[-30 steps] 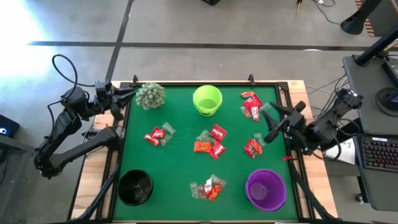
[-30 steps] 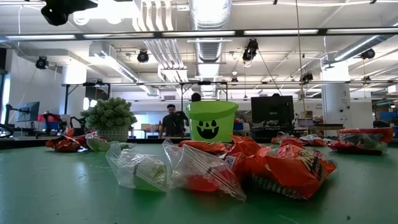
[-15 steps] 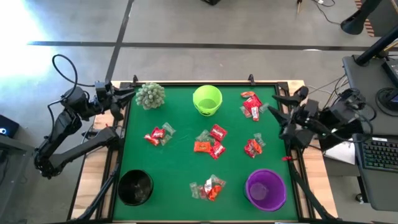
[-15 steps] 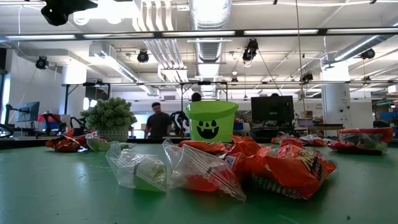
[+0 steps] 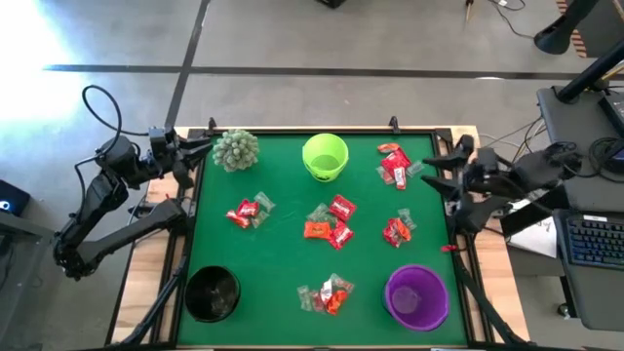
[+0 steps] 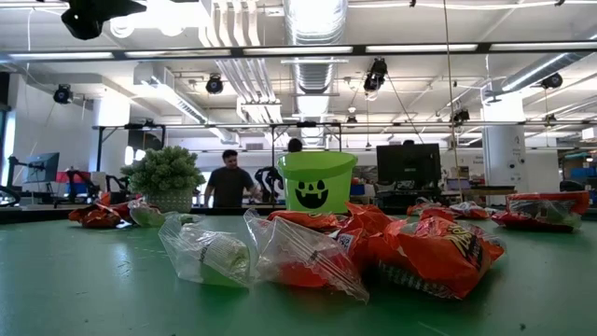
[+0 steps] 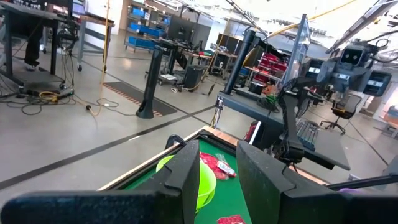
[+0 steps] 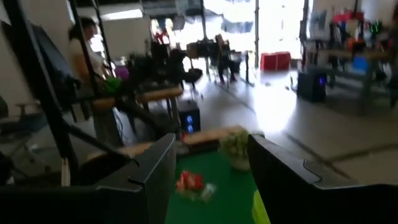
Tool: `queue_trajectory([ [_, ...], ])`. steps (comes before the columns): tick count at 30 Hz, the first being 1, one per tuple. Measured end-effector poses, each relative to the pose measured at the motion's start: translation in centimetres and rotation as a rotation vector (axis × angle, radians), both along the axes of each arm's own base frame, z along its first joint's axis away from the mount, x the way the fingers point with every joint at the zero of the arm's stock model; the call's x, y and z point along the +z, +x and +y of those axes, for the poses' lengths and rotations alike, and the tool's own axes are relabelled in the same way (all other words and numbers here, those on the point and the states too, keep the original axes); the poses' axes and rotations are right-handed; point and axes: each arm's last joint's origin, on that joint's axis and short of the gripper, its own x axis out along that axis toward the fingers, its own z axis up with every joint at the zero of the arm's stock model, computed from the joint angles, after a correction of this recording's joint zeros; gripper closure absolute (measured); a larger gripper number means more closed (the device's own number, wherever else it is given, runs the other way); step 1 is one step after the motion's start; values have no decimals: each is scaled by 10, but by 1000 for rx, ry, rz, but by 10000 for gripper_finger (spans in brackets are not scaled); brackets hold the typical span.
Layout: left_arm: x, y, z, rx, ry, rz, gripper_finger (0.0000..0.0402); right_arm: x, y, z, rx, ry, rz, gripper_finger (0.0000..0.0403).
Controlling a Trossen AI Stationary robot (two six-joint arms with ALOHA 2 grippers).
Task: Organize candy in baskets
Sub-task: Put the orange chocolate bar into the green bucket
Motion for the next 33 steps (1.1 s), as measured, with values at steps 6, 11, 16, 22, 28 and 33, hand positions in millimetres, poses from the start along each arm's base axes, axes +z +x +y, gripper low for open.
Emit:
queue_trajectory([
  [6, 0, 0, 0, 0, 4, 4, 312, -19, 21, -3, -16, 73, 236, 211],
  [11, 0, 1, 0, 0, 4, 6, 312, -25, 37, -15, -101, 59, 306, 211],
  [16, -2, 0, 0, 0, -6, 18, 313, -41, 39, -31, -282, 182, 426, 211],
  [22, -2, 0, 0, 0, -9, 22, 312, -61, 44, -37, -435, 309, 542, 211],
  [28, -2, 0, 0, 0, -9, 22, 312, -72, 51, -36, -525, 430, 596, 211],
  [33, -2, 0, 0, 0, -9, 22, 312, -92, 64, -33, -553, 503, 720, 211],
])
